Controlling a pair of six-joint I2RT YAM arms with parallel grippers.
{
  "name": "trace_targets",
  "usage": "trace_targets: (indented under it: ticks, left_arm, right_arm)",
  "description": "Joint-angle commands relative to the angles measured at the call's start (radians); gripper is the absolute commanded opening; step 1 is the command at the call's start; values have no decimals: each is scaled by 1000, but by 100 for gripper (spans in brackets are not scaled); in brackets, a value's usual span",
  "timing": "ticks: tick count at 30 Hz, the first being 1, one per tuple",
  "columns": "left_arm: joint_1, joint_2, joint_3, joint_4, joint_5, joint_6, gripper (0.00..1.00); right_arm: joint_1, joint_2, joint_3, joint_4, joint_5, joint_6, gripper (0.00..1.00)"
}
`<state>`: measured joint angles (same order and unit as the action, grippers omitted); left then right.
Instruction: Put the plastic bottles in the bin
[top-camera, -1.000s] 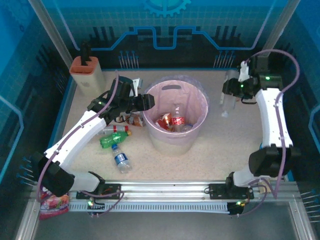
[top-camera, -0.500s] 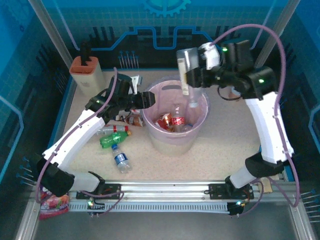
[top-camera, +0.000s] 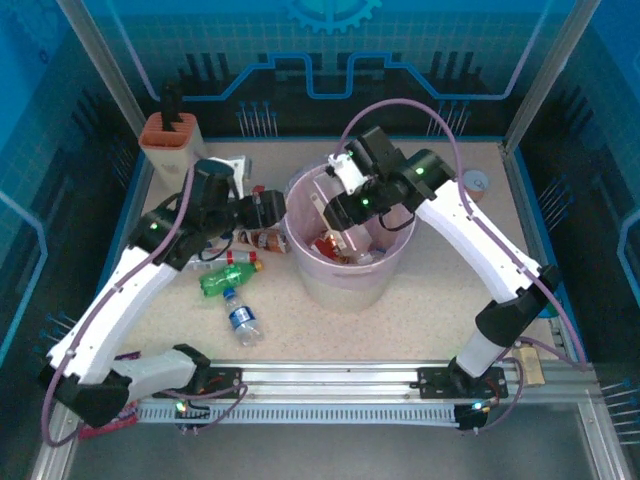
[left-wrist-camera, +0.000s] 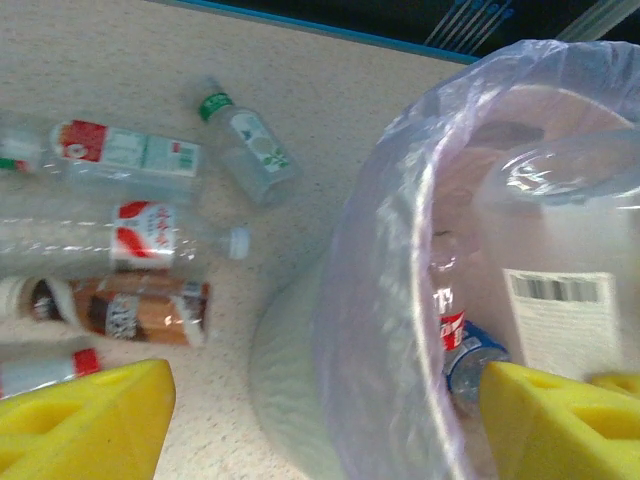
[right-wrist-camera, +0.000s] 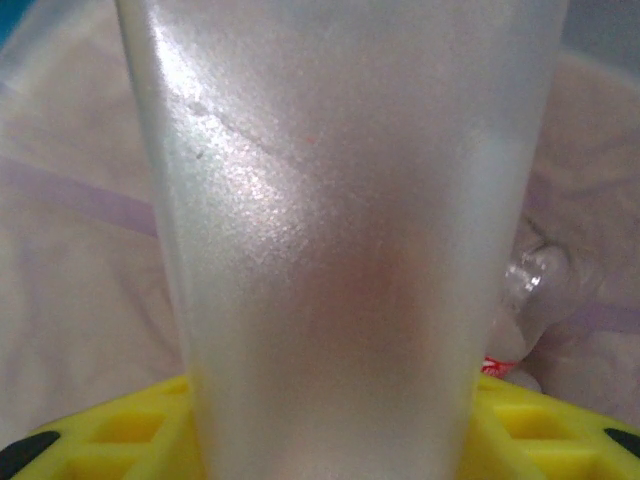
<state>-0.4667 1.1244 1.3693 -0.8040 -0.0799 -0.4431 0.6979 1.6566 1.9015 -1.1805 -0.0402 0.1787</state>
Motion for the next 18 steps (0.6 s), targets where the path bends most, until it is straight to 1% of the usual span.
trace_targets:
  ticks: [1,6,9,14,18]
  left_arm:
    - [6,-62,-46,-150,-71,-9,81]
    - [7,-139,-170,-238,-92,-80,81]
    - [7,-185,-274,-259,-69,-148,81]
    - [3,-252,-472,-253,3,-270,81]
    - [-6,-299,-603,-232,31,-337,83]
  right_arm:
    - [12,10,-64,56,32,2,53]
    - [15,55,-137,86,64,4,53]
    - [17,61,-190,129,66,8,56]
    - [17,74,-248,176,68,21,66]
    - [17,74,-252,171,55,23,80]
